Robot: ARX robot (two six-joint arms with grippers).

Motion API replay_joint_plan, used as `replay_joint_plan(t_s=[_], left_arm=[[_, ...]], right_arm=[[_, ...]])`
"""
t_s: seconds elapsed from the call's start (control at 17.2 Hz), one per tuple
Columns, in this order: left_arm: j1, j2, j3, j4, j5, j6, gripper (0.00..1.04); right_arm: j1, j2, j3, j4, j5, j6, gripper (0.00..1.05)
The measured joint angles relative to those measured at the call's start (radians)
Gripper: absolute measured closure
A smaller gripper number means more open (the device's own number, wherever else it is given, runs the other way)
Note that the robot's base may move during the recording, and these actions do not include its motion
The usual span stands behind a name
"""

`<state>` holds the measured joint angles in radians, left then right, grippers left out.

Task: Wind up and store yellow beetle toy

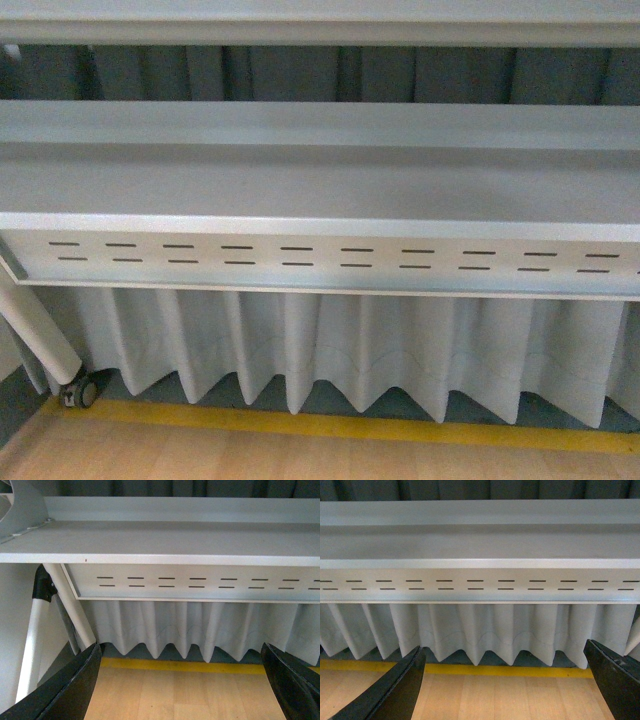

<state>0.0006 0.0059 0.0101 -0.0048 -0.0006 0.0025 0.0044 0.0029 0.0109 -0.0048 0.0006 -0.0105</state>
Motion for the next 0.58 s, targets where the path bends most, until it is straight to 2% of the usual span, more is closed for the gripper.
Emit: replay_joint_plan(t_s=[0.58], left_arm=[[0.000,0.000,0.000,0.000,0.000,0.000,0.07]], right_arm=[[0.000,0.000,0.000,0.000,0.000,0.000,0.07]])
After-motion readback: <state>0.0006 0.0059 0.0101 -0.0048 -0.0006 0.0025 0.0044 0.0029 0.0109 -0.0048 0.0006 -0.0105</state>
